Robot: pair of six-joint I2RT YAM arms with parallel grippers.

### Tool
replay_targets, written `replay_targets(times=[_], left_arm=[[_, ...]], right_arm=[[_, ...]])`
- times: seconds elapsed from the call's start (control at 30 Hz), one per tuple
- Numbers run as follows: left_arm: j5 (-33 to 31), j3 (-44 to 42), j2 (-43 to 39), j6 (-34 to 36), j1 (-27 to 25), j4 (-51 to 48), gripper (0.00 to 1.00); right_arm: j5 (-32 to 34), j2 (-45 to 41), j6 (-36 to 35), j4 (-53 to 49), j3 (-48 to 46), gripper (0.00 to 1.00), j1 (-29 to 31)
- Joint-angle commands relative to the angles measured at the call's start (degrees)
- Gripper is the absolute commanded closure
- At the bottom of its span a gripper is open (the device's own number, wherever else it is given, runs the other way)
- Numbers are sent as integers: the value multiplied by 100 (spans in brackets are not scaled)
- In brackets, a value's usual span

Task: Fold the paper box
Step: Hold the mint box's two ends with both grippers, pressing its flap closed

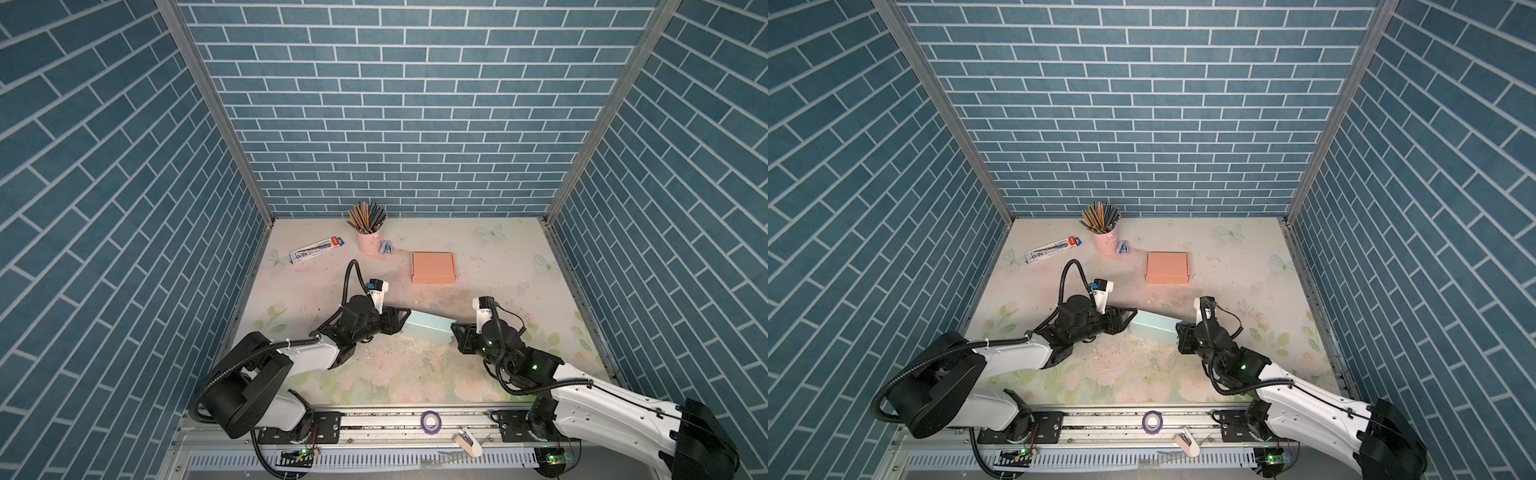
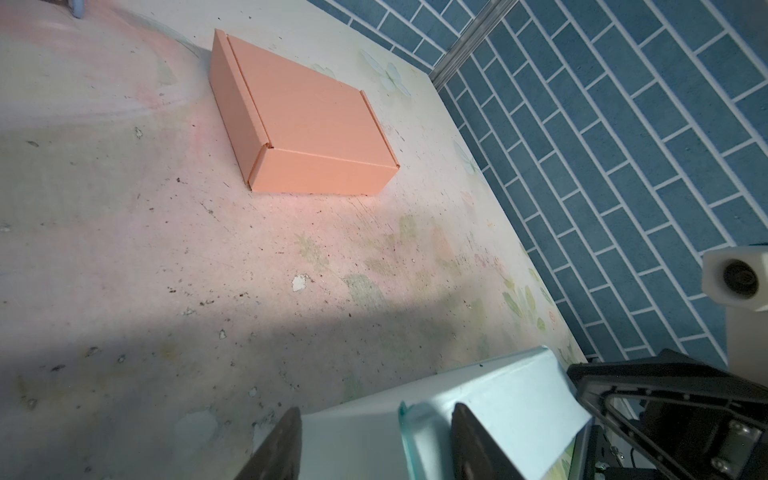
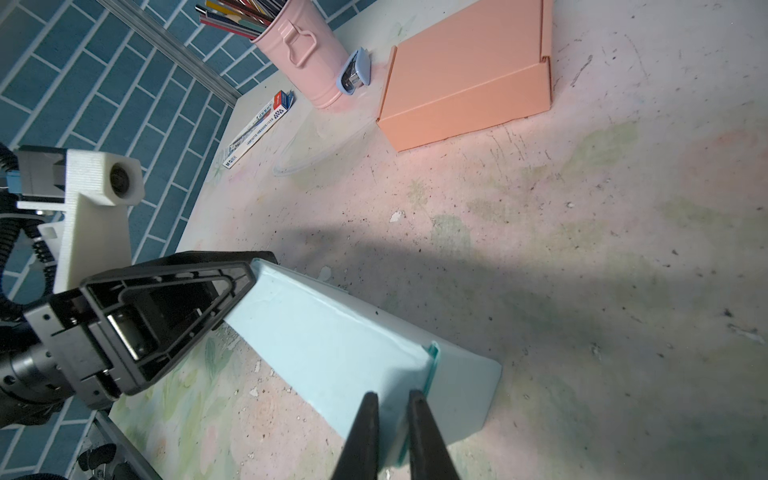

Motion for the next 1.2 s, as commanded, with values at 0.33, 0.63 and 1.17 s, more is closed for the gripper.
replay_targets(times=[0.33, 0.63, 1.17], left_arm=[[-207, -299, 414, 95, 43, -1137, 44], [-202, -339, 533, 94, 86, -1057, 45], [-275, -595, 846, 198, 87, -668, 45]], right_arm=[[-279, 994, 94, -1066, -510, 88, 20], [-254, 846, 103, -1328, -700, 90, 21], [-93, 1511, 54, -1041, -705, 98, 25]])
